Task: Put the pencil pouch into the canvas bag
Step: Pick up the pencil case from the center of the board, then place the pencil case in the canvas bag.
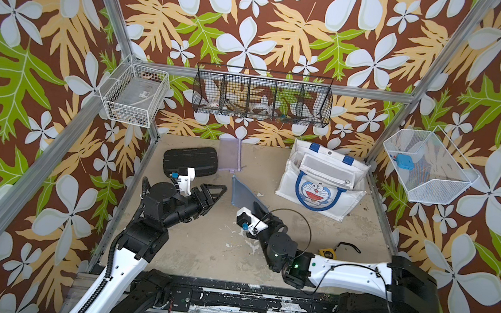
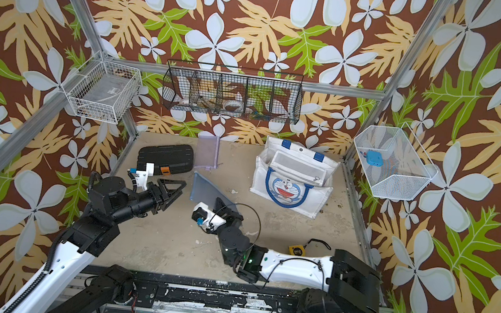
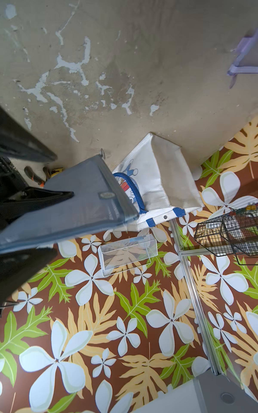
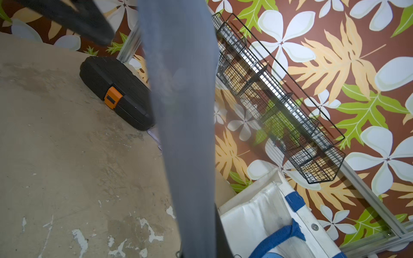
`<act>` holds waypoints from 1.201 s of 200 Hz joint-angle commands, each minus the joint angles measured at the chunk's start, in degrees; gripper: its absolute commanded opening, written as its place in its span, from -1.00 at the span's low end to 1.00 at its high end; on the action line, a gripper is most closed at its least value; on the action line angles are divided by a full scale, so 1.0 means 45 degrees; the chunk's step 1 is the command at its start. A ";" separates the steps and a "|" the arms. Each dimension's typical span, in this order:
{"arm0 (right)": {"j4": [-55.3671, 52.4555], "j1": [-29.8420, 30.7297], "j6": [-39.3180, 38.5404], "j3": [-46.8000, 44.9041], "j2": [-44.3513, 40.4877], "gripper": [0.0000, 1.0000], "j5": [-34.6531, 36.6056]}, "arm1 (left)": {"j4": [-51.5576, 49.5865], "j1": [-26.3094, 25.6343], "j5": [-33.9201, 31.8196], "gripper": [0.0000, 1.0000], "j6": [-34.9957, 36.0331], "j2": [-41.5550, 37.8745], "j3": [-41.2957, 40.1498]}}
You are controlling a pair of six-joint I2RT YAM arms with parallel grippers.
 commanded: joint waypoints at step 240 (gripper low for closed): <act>-0.9863 -1.2377 -0.1525 0.7076 0.1499 -1.00 -0.6480 | 0.4676 0.0010 0.0959 0.88 0.3420 0.1565 -0.3035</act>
